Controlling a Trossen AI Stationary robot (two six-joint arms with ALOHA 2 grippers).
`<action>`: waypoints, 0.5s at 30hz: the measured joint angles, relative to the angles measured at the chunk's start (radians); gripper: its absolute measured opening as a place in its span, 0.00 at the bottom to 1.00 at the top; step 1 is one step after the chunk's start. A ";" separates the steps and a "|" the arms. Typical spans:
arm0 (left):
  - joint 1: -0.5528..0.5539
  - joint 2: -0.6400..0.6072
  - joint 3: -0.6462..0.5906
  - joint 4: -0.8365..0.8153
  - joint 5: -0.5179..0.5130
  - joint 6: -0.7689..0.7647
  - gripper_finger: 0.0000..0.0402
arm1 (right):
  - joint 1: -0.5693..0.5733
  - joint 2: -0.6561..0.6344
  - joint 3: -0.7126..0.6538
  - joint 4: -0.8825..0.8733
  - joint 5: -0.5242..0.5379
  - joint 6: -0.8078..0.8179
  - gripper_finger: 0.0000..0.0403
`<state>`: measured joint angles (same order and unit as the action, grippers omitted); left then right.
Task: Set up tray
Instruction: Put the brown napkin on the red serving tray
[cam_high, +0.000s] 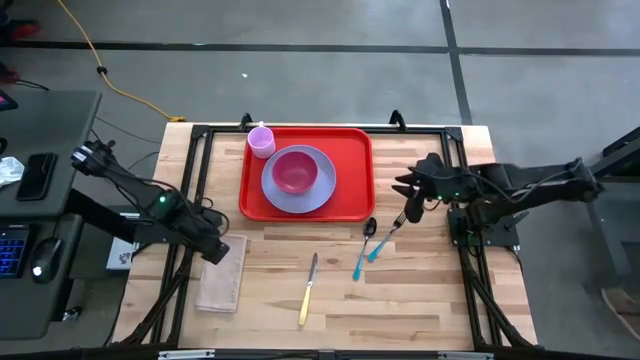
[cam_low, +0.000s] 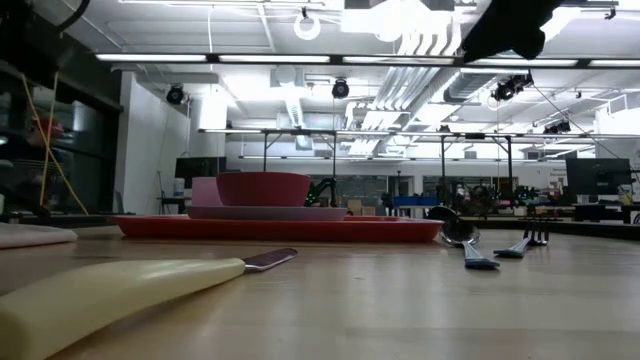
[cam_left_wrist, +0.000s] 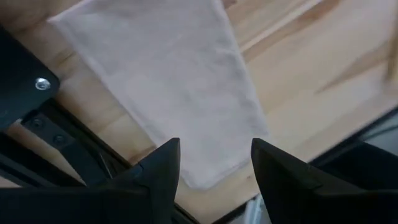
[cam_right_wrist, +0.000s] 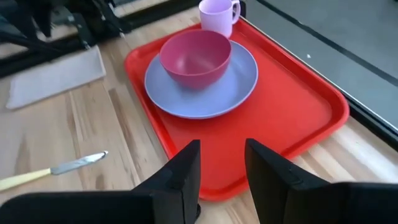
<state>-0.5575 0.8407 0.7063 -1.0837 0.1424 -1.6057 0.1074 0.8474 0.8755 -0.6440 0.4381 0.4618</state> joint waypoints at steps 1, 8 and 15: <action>0.000 0.019 0.000 0.001 0.000 0.000 0.57 | 0.000 -0.015 -0.027 0.024 0.000 0.000 0.26; 0.000 0.176 0.000 -0.003 -0.002 -0.045 0.57 | -0.002 -0.118 -0.179 0.205 -0.003 0.010 0.26; 0.000 0.304 -0.001 0.092 0.050 -0.128 0.57 | -0.003 -0.155 -0.217 0.264 -0.007 0.010 0.26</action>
<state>-0.5571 1.1447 0.7055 -0.9921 0.1923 -1.7337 0.1043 0.6926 0.6586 -0.3804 0.4310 0.4721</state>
